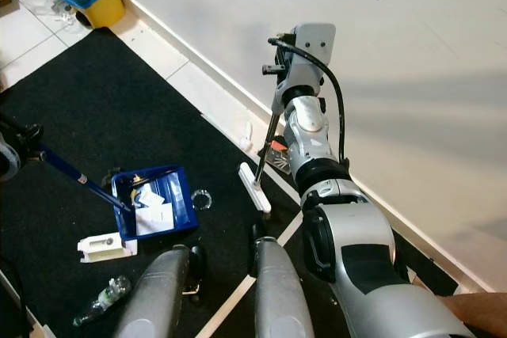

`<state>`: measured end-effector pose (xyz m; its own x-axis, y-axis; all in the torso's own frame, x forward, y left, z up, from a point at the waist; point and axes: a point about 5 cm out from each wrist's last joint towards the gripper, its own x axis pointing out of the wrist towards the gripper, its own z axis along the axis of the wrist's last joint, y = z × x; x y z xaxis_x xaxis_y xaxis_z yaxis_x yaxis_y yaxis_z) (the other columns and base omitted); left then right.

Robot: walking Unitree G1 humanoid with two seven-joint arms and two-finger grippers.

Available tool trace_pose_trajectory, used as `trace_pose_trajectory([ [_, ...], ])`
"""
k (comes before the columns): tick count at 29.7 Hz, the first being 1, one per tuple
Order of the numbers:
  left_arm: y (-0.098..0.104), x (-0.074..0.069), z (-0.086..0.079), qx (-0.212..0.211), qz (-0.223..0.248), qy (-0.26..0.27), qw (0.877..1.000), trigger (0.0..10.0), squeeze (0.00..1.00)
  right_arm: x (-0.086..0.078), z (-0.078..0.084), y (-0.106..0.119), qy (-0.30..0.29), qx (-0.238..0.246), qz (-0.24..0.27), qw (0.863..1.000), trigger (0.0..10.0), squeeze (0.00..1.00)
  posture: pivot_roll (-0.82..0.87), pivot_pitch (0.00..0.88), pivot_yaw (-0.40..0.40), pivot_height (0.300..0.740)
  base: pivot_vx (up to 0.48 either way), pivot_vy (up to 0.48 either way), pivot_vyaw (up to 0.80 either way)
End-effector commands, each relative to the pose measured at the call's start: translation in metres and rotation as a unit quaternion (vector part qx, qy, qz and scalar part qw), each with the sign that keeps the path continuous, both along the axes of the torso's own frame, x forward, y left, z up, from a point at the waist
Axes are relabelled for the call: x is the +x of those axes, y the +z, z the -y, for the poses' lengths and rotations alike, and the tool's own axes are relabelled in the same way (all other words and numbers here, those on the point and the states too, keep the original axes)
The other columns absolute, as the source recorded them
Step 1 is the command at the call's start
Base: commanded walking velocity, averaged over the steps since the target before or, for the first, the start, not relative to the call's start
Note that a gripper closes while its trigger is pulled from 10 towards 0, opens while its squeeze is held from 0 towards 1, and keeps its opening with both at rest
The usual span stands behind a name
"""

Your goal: Sweep floor

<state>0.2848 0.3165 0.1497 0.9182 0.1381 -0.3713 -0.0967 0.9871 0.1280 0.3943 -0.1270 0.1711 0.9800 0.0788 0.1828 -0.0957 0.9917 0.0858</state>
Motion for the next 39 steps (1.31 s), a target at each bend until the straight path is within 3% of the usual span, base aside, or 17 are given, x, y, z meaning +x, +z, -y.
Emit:
trace_pose_trajectory([
  [1,-0.006,-0.006,-0.004,0.02,-0.025,-0.002,0.999,10.0,0.0,0.0,-0.001,0.002,0.001,0.005,0.007,1.0,10.0,0.0,0.12,0.271,-0.042,0.74,0.0,0.0,0.0],
  [7,-0.021,-0.012,-0.002,0.018,-0.049,-0.003,0.999,10.0,0.0,0.0,-0.006,0.0,0.005,0.008,-0.001,1.0,10.0,0.0,0.13,0.283,-0.045,0.74,0.0,0.0,0.0],
  [10,0.001,-0.013,-0.01,0.023,-0.026,0.002,0.999,10.0,0.0,0.0,-0.018,-0.001,0.018,0.013,-0.008,1.0,10.0,0.0,0.16,0.304,-0.052,0.74,0.0,0.0,0.0],
  [19,0.016,-0.016,-0.014,0.03,-0.011,-0.004,0.999,10.0,0.0,0.001,-0.029,0.003,0.031,0.015,-0.006,0.999,10.0,0.0,0.17,0.305,-0.054,0.74,0.0,0.0,0.0],
  [28,0.0,-0.023,-0.012,0.044,-0.032,0.002,0.999,10.0,0.0,0.001,-0.025,0.002,0.029,0.012,-0.008,0.999,10.0,0.0,0.15,0.309,-0.062,0.74,0.0,0.0,0.0],
  [39,0.003,-0.027,-0.019,0.056,-0.021,0.031,0.998,10.0,0.0,-0.001,-0.035,-0.002,0.039,0.015,-0.016,0.999,10.0,0.0,0.16,0.32,-0.074,0.74,0.0,0.0,0.0],
])
